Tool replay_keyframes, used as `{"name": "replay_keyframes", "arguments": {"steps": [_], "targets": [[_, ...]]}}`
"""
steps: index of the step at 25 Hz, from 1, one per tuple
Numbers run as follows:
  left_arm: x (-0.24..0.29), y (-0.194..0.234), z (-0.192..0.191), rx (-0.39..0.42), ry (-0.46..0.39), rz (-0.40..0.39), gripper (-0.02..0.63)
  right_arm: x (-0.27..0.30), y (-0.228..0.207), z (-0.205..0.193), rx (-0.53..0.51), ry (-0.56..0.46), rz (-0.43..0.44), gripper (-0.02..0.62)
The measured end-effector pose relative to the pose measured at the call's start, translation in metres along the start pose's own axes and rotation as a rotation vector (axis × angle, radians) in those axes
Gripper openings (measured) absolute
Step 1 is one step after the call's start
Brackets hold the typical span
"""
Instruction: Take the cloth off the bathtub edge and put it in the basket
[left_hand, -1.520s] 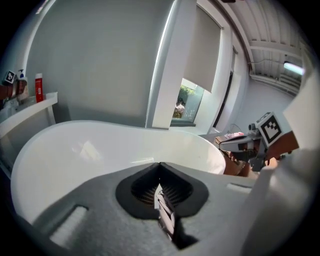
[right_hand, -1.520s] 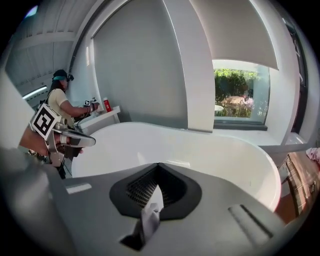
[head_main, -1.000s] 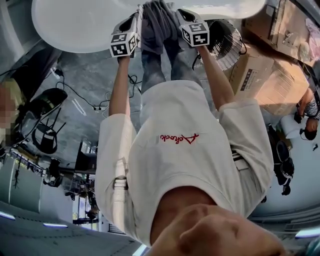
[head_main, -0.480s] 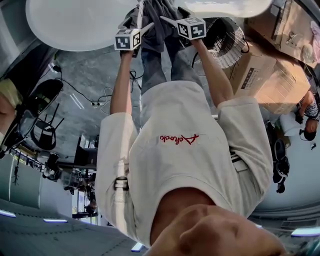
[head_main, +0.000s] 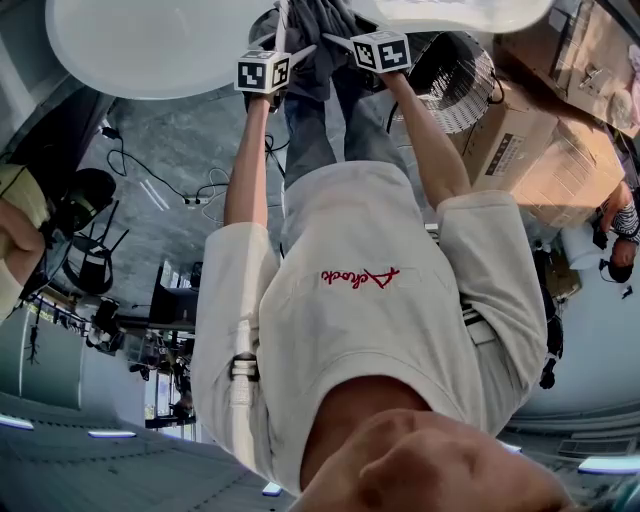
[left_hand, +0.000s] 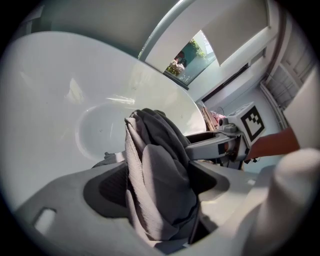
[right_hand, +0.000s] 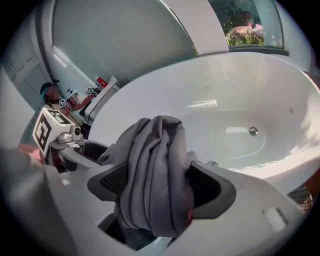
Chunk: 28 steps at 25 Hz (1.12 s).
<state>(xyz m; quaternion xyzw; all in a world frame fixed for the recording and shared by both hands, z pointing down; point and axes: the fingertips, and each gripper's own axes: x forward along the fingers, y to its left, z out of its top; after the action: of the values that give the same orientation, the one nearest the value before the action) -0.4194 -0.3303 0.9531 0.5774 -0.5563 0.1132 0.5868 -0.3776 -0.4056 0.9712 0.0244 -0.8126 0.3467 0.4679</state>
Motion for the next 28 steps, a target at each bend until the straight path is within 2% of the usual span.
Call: {"name": "replay_keyframes", "arguments": {"steps": [2,4,10,12,14,22,28], "targets": [[0.002,0.000,-0.002,-0.001,0.000,-0.005,0.309,0.003,0.002,-0.002,-0.009,0.023,0.007,0.369],[0.003,0.000,-0.005,-0.010,-0.001,-0.010,0.241,0.006,0.005,-0.004,-0.020,0.049,0.009,0.324],[0.003,-0.011,-0.003,0.013,-0.016,-0.038,0.099,0.004,0.010,-0.011,-0.075,0.081,-0.019,0.169],[0.004,-0.015,-0.002,0.025,-0.019,-0.044,0.083,0.002,0.013,-0.011,-0.106,0.086,-0.031,0.107],[0.003,-0.016,-0.001,0.031,-0.020,-0.049,0.074,0.000,0.014,-0.012,-0.131,0.089,-0.039,0.081],[-0.003,-0.029,0.006,0.067,-0.047,-0.058,0.061,-0.016,0.020,-0.006,-0.136,0.021,-0.030,0.066],[-0.030,-0.046,0.050,0.116,-0.144,-0.054,0.060,-0.048,0.033,0.039,-0.136,-0.117,-0.035,0.064]]}}
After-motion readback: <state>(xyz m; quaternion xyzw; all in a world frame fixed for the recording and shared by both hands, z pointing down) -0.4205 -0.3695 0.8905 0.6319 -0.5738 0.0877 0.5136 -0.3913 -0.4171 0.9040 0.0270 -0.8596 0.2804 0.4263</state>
